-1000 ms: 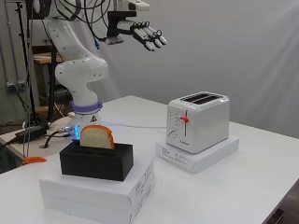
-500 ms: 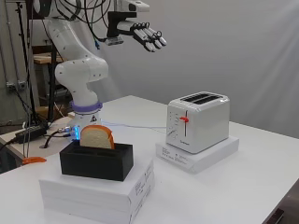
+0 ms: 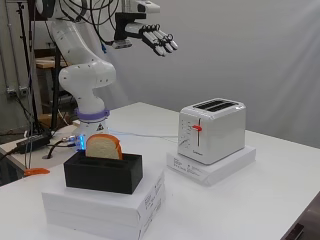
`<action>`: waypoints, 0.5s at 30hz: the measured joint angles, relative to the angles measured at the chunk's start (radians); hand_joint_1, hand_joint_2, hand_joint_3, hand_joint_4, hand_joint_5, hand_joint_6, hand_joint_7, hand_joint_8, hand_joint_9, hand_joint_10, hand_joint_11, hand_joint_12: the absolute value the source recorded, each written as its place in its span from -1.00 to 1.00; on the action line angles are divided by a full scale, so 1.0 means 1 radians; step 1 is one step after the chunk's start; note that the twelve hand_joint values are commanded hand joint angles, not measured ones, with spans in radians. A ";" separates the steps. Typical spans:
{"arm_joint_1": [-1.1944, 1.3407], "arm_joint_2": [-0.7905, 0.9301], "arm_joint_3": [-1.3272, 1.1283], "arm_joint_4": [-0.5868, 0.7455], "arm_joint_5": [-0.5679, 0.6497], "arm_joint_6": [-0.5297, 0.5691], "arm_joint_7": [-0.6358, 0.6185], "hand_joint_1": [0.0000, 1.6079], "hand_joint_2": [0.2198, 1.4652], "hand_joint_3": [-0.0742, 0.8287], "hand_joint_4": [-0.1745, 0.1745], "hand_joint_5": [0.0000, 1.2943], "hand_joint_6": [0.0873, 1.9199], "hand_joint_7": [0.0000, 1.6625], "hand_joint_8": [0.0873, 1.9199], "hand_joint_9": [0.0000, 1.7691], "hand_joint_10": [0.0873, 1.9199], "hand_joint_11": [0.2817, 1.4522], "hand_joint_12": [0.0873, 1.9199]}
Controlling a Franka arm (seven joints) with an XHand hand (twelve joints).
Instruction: Teleoperate dual arm-hand system to toast a bread
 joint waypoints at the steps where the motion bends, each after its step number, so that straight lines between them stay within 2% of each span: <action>1: 0.000 0.000 0.000 0.000 0.000 0.000 0.000 -0.65 0.46 -0.84 -0.15 -0.52 -1.00 -0.52 -1.00 -0.39 -1.00 -0.67 -1.00; 15: -0.001 -0.003 -0.004 -0.002 -0.001 -0.001 0.003 -0.63 0.45 -0.84 -0.13 -0.52 -1.00 -0.52 -1.00 -0.40 -1.00 -0.68 -1.00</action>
